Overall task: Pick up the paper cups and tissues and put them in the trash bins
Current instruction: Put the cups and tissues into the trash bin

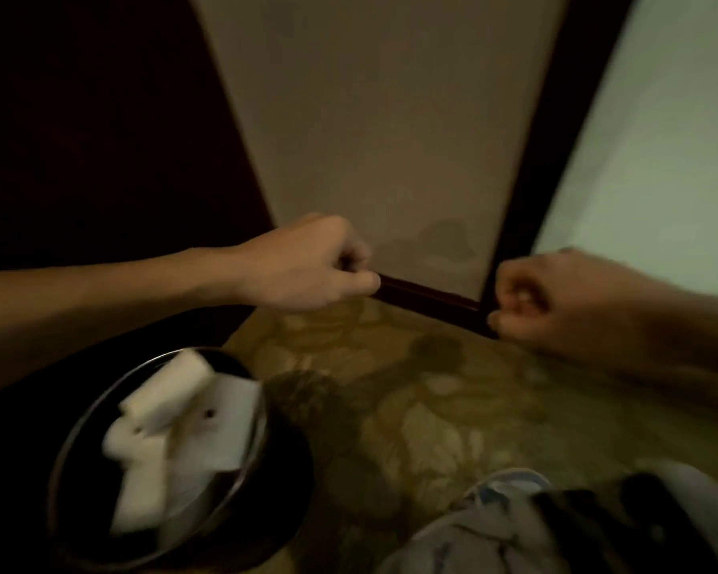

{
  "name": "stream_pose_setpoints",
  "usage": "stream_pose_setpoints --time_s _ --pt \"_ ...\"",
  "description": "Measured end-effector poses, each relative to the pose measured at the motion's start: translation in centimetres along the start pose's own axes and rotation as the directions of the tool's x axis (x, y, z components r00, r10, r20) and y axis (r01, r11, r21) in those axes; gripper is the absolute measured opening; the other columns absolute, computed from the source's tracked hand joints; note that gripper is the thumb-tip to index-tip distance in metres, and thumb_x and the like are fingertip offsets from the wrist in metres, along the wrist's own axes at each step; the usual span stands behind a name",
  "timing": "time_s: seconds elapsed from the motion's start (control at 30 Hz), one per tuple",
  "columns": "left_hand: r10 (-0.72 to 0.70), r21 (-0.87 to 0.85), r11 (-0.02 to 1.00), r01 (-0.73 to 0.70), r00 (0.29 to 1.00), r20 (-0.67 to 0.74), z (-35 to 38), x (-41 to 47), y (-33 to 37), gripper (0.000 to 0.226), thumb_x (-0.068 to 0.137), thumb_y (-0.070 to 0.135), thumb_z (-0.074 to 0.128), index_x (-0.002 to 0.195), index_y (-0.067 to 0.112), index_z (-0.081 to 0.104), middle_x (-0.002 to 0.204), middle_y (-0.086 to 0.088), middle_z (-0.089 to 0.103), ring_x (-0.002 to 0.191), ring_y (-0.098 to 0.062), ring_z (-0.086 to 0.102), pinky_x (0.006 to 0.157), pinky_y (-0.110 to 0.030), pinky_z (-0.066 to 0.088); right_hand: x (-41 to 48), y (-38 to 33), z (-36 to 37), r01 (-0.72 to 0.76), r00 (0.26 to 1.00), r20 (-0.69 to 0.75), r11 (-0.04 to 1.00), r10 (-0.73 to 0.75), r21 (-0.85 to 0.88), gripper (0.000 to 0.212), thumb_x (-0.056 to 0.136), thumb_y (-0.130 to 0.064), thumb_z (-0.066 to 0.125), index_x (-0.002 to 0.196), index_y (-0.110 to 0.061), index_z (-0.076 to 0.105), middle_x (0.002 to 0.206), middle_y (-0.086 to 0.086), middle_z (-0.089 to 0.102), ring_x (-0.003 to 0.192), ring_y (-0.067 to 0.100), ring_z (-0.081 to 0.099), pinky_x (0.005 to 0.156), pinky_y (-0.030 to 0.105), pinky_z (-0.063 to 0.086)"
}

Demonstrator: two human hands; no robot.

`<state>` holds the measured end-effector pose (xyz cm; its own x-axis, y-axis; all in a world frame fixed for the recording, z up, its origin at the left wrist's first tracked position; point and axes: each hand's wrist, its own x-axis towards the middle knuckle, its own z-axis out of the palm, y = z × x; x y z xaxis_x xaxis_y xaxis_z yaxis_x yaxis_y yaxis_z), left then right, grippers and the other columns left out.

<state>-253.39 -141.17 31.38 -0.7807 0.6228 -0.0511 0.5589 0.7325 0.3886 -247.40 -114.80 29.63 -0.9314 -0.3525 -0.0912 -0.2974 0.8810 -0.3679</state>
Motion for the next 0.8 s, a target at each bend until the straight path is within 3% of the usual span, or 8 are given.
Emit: stream_pose_setpoints --time_s 0.13,0.2,0.27,0.37,0.47,0.57,0.67,0.8 --pt "0.296 -0.053 0.955 -0.293 0.951 0.084 5.5 9.8 8.5 0.045 0.090 0.053 0.054 0.061 0.019 0.053 0.054 0.006 0.053 0.051 -0.007 0.050 0.050 -0.022 0.038 -8.8 8.8 -3.6 -0.177 0.971 -0.138 0.976 0.195 0.130 0.038 0.062 -0.076 0.046 0.089 -0.052 0.056 0.083 -0.036 0.059 0.069 -0.007 0.061 0.048 0.013 0.047" --pt "0.415 -0.107 0.907 -0.407 0.907 0.075 10.0 15.0 12.9 0.052 0.089 0.054 0.054 0.058 0.013 0.046 0.048 0.006 0.043 0.046 -0.007 0.042 0.047 -0.021 0.033 -13.0 13.1 -2.4 -0.297 0.923 -0.201 0.940 0.328 0.171 0.042 0.063 -0.076 0.045 0.086 -0.045 0.061 0.080 -0.033 0.061 0.067 -0.006 0.061 0.052 0.010 0.046" --pt "0.502 -0.205 0.856 -0.474 0.856 0.120 15.4 19.3 17.4 0.053 0.090 0.048 0.057 0.056 0.009 0.042 0.046 0.006 0.037 0.044 -0.008 0.037 0.046 -0.021 0.030 -16.9 16.9 0.2 -0.437 0.838 -0.245 0.869 0.487 0.232 0.034 0.072 -0.066 0.055 0.079 -0.033 0.063 0.069 -0.019 0.063 0.061 -0.001 0.060 0.050 0.015 0.042" --pt "0.597 -0.338 0.781 -0.526 0.787 0.156 23.1 23.1 23.4 0.043 0.084 0.044 0.057 0.057 0.012 0.049 0.051 0.008 0.046 0.049 -0.006 0.043 0.051 -0.018 0.034 -21.4 21.6 4.6 -0.595 0.674 -0.217 0.693 0.706 0.407 0.021 0.078 -0.048 0.061 0.078 -0.028 0.064 0.065 -0.008 0.062 0.059 0.004 0.057 0.054 0.022 0.044" --pt "0.629 -0.427 0.749 -0.507 0.746 0.218 28.8 25.0 27.9 0.037 0.081 0.050 0.055 0.060 0.020 0.055 0.060 0.017 0.056 0.057 -0.001 0.050 0.054 -0.014 0.033 -24.6 24.3 8.3 -0.685 0.509 -0.144 0.501 0.848 0.529 0.016 0.082 -0.047 0.061 0.085 -0.031 0.064 0.069 -0.009 0.062 0.062 0.002 0.057 0.054 0.019 0.044" --pt "0.618 -0.453 0.766 -0.455 0.717 0.324 33.8 26.8 30.5 0.028 0.082 0.048 0.059 0.069 0.024 0.062 0.058 0.011 0.059 0.060 -0.001 0.055 0.053 -0.015 0.037 -26.5 26.2 11.0 -0.741 0.394 -0.074 0.365 0.916 0.565 0.011 0.087 -0.045 0.061 0.088 -0.035 0.062 0.068 -0.016 0.060 0.062 -0.003 0.054 0.052 0.014 0.040" --pt "0.605 -0.435 0.786 -0.439 0.690 0.398 38.3 29.2 32.3 0.012 0.086 0.041 0.065 0.089 0.029 0.065 0.080 0.012 0.065 0.074 -0.001 0.059 0.073 -0.033 0.053 -27.0 28.5 12.4 -0.764 0.264 -0.026 0.225 0.964 0.604 0.009 0.088 -0.042 0.063 0.092 -0.034 0.062 0.070 -0.017 0.060 0.062 -0.004 0.054 0.051 0.015 0.040" --pt "0.559 -0.317 0.829 -0.461 0.663 0.498 42.5 33.0 34.7 0.046 0.091 0.041 0.060 0.133 0.026 0.049 0.132 -0.004 0.050 0.117 -0.024 0.052 0.099 -0.042 0.045 -26.9 32.7 12.6 -0.743 0.057 0.056 0.005 0.997 0.669 0.024 0.091 -0.033 0.063 0.115 -0.026 0.061 0.096 -0.009 0.065 0.079 0.008 0.064 0.075 0.036 0.056"
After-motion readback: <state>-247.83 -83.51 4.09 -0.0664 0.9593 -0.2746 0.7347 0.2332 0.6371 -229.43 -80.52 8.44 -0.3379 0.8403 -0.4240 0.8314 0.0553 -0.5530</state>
